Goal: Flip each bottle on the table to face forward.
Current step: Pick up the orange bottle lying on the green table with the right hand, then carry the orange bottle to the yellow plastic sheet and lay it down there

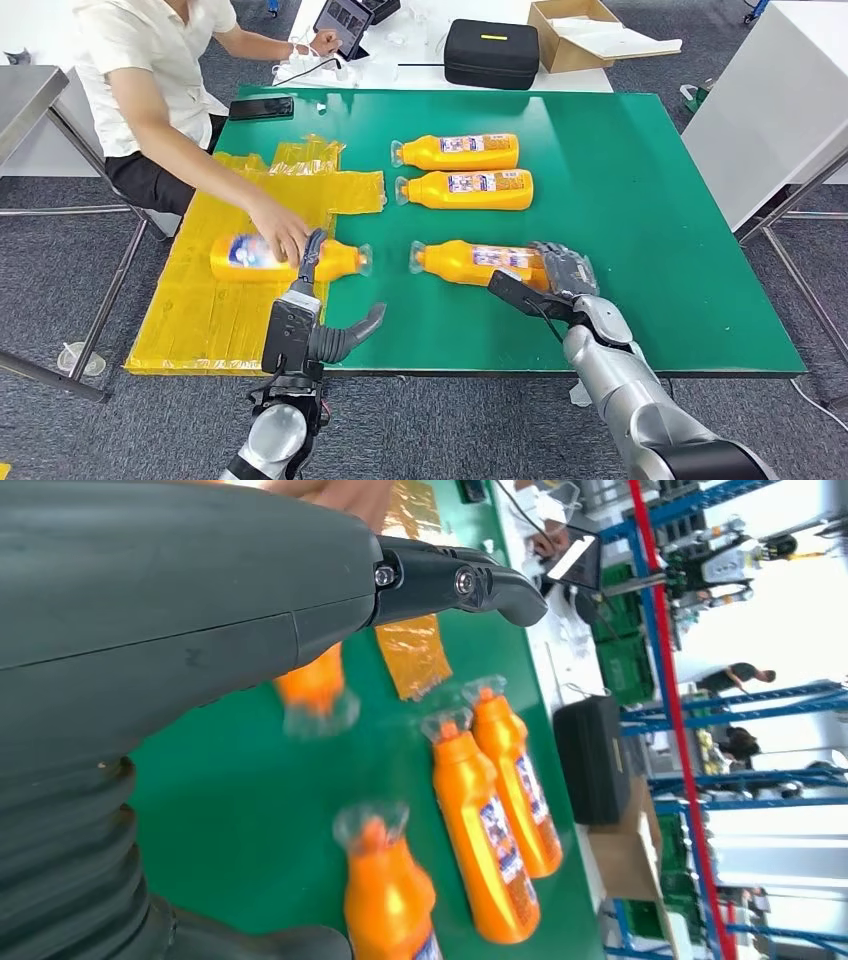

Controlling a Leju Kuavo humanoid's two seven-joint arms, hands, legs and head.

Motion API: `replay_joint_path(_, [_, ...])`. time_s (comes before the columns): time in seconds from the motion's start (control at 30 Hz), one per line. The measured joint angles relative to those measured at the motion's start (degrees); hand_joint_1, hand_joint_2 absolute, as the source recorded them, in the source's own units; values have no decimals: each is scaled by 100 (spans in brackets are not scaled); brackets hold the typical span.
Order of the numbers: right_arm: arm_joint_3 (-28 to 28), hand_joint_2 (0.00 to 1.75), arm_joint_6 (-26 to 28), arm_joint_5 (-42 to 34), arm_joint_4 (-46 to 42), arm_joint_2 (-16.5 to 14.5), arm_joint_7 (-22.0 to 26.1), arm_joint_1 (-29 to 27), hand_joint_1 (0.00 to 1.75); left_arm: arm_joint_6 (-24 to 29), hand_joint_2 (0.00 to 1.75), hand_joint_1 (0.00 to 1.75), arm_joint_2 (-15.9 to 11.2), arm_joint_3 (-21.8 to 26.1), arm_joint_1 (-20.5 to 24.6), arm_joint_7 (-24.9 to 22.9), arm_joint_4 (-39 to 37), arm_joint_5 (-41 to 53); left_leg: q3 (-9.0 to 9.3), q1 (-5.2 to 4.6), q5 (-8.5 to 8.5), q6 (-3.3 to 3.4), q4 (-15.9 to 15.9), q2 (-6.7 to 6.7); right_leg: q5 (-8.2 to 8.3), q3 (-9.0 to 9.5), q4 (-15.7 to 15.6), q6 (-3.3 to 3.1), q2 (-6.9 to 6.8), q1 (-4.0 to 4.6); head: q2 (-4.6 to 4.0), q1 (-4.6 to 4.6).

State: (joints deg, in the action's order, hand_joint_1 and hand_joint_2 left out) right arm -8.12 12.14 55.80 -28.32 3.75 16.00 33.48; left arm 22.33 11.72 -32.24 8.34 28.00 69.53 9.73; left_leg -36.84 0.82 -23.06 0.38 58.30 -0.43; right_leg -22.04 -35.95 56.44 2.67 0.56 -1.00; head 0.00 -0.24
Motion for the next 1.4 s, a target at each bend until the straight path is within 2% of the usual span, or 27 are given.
replay_joint_path(0.1, [104, 175, -718, -974, -103, -4, 1000, -126, 175, -75, 175, 0, -8, -12, 0, 127, 1, -120, 2, 2, -3, -2, 0, 4, -3, 0, 0, -1, 5, 2, 0, -1])
replay_joint_path(0.23, [147, 175, -1152, -1974, -400, -60, 1584, -418, 175, -228, 175, 0, 4, -16, -12, 273, 13, -531, -8, 3, -2, -2, 0, -5, -6, -2, 1, -1, 3, 2, 0, 0])
replay_joint_path(0.33, [197, 175, -1430, -2947, -805, -172, 1764, -748, 175, -440, 175, 0, 45, -7, -23, 235, 16, -1322, -22, 3, -2, -2, -1, -12, -7, -8, 2, 1, 1, 1, 0, -1])
replay_joint_path(0.47, [122, 175, -1378, -3872, -1643, -415, 1684, -1207, 175, -1102, 175, 0, 133, 6, -26, -245, -125, -3147, -34, 2, -2, -2, 0, -11, -7, -21, 2, 1, 1, 0, 1, -2])
replay_joint_path(0.53, [-36, 175, -1300, -4175, -2010, -520, 1651, -1370, 175, -1353, 175, 0, 152, -15, -27, -318, -253, -3763, -40, 2, -2, -2, 0, -9, -7, -30, 2, 1, 2, 1, 1, -3])
replay_joint_path(0.63, [-282, 175, -1201, -4378, -2359, -627, 1646, -1534, 175, -1488, 175, 0, 163, -36, -26, -301, -370, -4126, -44, 3, -3, -2, -1, -8, -8, -36, 2, 0, 1, 1, 1, -2])
replay_joint_path(0.77, [-618, 175, -1192, -4390, -2527, -709, 1565, -1599, 175, -1638, 175, 0, 163, -135, -14, -200, -425, -4166, -49, 3, -3, -3, -1, -9, -9, -38, 2, 0, 1, 1, 1, -3])
replay_joint_path(0.97, [-1239, 175, -1357, -4059, -2383, -723, 1359, -1476, 175, -1626, 175, 0, 162, -280, 90, 71, -432, -3811, -50, 2, -2, -2, -1, -10, -8, -38, 2, 0, 1, 0, 0, -3])
replay_joint_path(1.23, [-1950, 175, -1632, -3891, -2090, -817, 1338, -1372, 175, -1439, 175, 0, 162, -239, 204, 259, -431, -3719, -50, 3, -2, -3, -1, -10, -8, -39, 3, 0, 0, 1, 0, -3])
replay_joint_path(1.33, [-2100, 175, -1638, -3916, -2039, -845, 1374, -1370, 175, -1438, 175, 130, 163, -201, 227, 267, -431, -3722, -51, 3, -2, -3, -1, -11, -9, -40, 3, 0, 0, 1, 0, -3])
replay_joint_path(1.37, [-2133, 175, -1632, -3943, -2031, -850, 1390, -1371, 164, -1439, 175, 173, 164, -189, 233, 266, -431, -3725, -51, 3, -2, -3, -1, -11, -9, -40, 3, 0, 0, 1, 0, -2])
replay_joint_path(1.4, [-2157, 175, -1628, -3984, -2026, -852, 1403, -1372, 131, -1441, 175, 175, 164, -177, 238, 266, -431, -3731, -51, 2, -2, -2, -1, -11, -9, -40, 3, 0, 0, 0, 0, -2])
